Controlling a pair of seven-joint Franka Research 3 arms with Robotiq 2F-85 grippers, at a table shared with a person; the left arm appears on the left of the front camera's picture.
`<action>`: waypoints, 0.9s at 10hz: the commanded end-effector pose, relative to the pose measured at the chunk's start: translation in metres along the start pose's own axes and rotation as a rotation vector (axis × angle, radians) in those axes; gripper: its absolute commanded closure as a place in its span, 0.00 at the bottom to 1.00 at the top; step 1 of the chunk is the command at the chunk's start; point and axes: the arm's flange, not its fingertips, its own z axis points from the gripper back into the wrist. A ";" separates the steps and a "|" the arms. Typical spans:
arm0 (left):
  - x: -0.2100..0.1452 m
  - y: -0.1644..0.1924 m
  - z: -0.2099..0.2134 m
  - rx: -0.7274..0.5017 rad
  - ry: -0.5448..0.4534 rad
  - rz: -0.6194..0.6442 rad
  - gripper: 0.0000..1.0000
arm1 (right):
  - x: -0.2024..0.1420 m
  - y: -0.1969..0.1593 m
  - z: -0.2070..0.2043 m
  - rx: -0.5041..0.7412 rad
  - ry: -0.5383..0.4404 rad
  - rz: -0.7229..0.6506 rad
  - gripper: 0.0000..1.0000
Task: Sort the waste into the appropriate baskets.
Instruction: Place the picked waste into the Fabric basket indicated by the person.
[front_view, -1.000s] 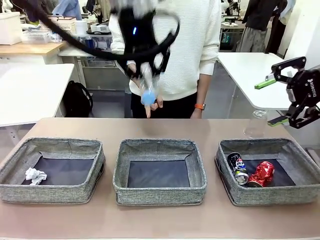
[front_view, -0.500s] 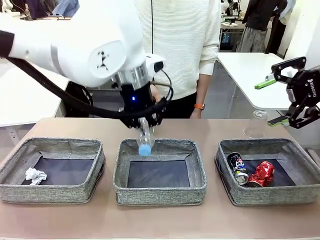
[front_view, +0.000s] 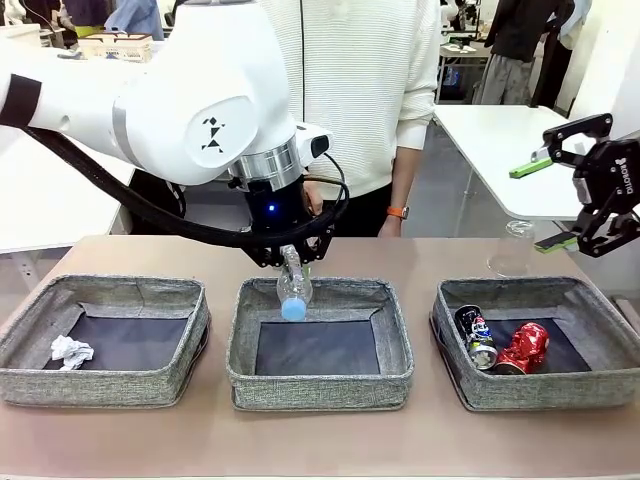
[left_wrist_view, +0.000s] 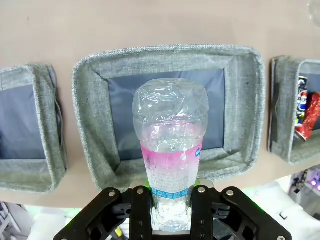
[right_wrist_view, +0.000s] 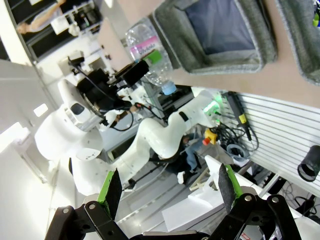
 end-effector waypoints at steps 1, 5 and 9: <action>0.001 -0.002 0.003 -0.006 0.003 0.009 0.78 | -0.001 0.005 0.000 0.014 0.005 -0.017 0.00; 0.002 -0.004 0.005 -0.014 -0.004 0.011 0.00 | -0.001 0.005 0.000 0.014 0.005 -0.017 0.00; 0.003 -0.004 0.005 -0.015 0.000 0.014 0.00 | -0.001 0.005 0.000 0.014 0.005 -0.017 0.00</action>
